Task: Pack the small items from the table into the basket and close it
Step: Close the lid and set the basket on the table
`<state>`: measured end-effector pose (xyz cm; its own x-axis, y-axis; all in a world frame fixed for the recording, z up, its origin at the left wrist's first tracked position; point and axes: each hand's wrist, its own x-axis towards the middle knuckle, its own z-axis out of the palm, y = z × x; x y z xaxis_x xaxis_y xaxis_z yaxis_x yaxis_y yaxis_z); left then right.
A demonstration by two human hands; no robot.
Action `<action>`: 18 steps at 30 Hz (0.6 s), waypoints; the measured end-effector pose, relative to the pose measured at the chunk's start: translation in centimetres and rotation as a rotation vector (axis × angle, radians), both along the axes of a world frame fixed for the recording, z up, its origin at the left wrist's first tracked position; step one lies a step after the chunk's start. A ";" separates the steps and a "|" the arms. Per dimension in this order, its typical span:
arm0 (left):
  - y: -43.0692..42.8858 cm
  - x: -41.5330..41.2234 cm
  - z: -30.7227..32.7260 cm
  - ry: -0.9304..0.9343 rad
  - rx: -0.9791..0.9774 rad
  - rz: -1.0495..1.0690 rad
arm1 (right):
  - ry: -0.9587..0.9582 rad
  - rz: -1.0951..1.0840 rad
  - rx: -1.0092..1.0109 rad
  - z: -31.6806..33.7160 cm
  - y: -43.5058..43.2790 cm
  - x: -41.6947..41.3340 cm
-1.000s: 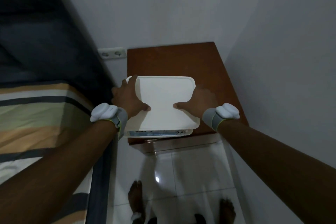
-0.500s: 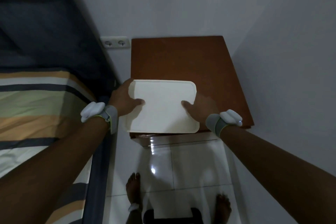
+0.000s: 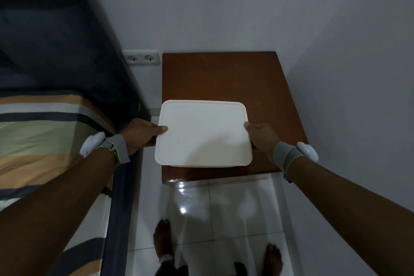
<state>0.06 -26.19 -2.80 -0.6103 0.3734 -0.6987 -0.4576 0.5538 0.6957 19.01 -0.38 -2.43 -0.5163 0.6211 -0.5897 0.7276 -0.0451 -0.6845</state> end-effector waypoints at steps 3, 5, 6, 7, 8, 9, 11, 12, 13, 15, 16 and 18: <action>1.6 -2.7 0.6 0.019 0.036 -0.013 | 0.016 -0.023 0.038 1.1 1.4 -2.0; 3.1 -4.5 1.1 0.035 0.061 -0.030 | 0.027 -0.047 0.078 1.6 2.8 -3.5; 4.1 -5.4 1.5 0.046 0.068 -0.035 | 0.035 -0.059 0.096 1.9 3.7 -4.3; 5.3 -6.3 1.9 0.061 0.076 -0.032 | 0.046 -0.070 0.115 2.2 4.7 -5.1; 6.4 -7.1 2.3 0.079 0.083 -0.025 | 0.056 -0.078 0.126 2.4 5.7 -5.9; 7.6 -8.0 2.5 0.099 0.077 -0.019 | 0.059 -0.086 0.134 2.4 6.9 -6.8; 10.2 -9.8 2.7 0.144 0.071 -0.007 | 0.082 -0.079 0.141 2.5 9.8 -8.8; 11.3 -10.4 2.6 0.164 0.065 -0.003 | 0.091 -0.071 0.143 2.3 11.0 -9.7; 12.5 -11.2 2.5 0.191 0.064 0.007 | 0.110 -0.058 0.154 2.0 12.5 -10.8; 14.9 -12.0 2.3 0.223 0.054 0.036 | 0.129 -0.047 0.181 1.5 15.0 -12.4; 16.0 -12.4 2.1 0.224 0.059 0.078 | 0.138 -0.044 0.180 1.1 16.2 -13.4; 18.5 -13.6 1.1 0.214 0.057 0.132 | 0.130 -0.032 0.171 0.1 19.1 -15.3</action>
